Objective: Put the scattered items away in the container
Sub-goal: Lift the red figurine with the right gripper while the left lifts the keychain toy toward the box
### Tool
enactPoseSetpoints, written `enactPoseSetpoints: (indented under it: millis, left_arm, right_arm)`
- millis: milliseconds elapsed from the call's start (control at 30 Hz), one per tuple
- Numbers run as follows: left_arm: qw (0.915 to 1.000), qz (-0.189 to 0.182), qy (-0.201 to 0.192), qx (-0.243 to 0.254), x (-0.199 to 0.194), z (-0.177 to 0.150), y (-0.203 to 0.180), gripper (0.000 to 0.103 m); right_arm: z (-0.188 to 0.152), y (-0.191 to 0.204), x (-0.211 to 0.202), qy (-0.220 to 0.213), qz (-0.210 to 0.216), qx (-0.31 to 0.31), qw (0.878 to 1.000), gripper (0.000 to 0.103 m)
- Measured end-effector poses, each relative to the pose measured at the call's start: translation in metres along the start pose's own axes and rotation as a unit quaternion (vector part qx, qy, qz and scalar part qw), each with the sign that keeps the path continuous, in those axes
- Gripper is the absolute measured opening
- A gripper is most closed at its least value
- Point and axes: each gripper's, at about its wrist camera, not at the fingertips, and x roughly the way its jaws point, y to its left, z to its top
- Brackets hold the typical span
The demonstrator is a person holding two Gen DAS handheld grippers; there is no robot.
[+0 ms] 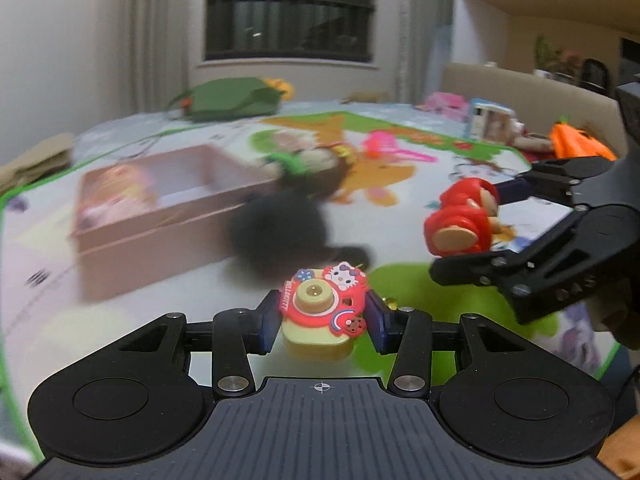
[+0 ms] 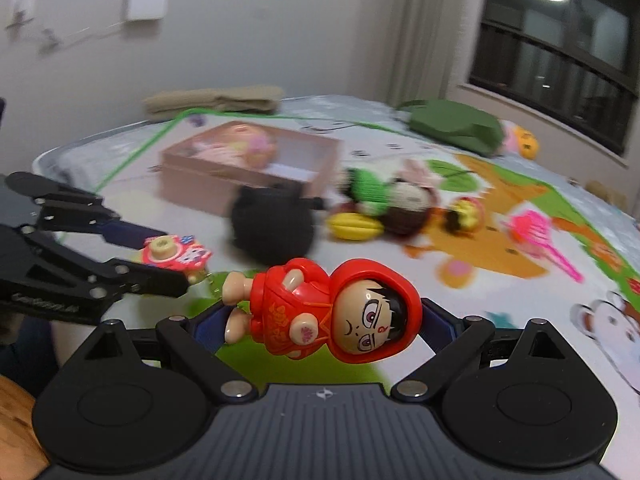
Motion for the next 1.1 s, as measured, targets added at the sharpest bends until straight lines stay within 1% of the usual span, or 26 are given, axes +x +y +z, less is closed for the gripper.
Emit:
enactPoseSetpoints:
  millis: [133,233,333,433,533,600,667,733,800,867,1000,1100]
  left_arm:
    - [0.9993,0.028,-0.002,-0.025,-0.011,-0.014,0.029,0.048]
    - [0.9984,0.036,-0.002,-0.044,-0.016,-0.021,0.045,0.048]
    - [0.9982,0.037,-0.01,-0.046,-0.021,-0.021,0.055,0.048]
    - [0.9981,0.037,-0.03,-0.04,-0.024,-0.011,0.059,0.048]
    - [0.997,0.031,-0.063,-0.031,-0.023,0.01,0.058,0.048]
    - [0.9954,0.031,-0.089,-0.015,-0.018,0.03,0.054,0.048]
    - [0.9929,0.032,-0.115,0.006,-0.009,0.05,0.051,0.048]
    - [0.9911,0.036,-0.127,0.015,0.006,0.071,0.053,0.048]
    - [0.9909,0.039,-0.128,0.014,0.023,0.09,0.06,0.048]
    - [0.9906,0.047,-0.127,0.015,0.04,0.105,0.067,0.048]
    - [0.9895,0.073,-0.122,0.027,0.076,0.132,0.087,0.048]
    - [0.9903,0.09,-0.099,0.038,0.104,0.143,0.109,0.05]
  right_arm:
    - [0.009,0.035,0.013,0.006,0.021,-0.029,0.999,0.095]
    - [0.019,0.051,0.019,0.005,0.026,-0.042,0.999,0.095]
    - [0.03,0.061,0.023,-0.001,0.023,-0.052,0.998,0.095]
    - [0.044,0.06,0.025,-0.011,0.015,-0.051,0.999,0.095]
    - [0.065,0.043,0.02,-0.029,-0.002,-0.039,0.999,0.095]
    - [0.083,0.026,0.018,-0.043,-0.021,-0.026,0.998,0.095]
    - [0.103,0.01,0.018,-0.058,-0.04,-0.015,0.997,0.095]
    - [0.126,-0.009,0.021,-0.07,-0.047,0.004,0.996,0.095]
    - [0.147,-0.026,0.031,-0.07,-0.041,0.031,0.996,0.095]
    - [0.168,-0.04,0.049,-0.066,-0.027,0.058,0.996,0.095]
    - [0.202,-0.058,0.104,-0.05,0.014,0.111,0.992,0.095]
    - [0.216,-0.069,0.15,-0.031,0.043,0.15,0.987,0.095]
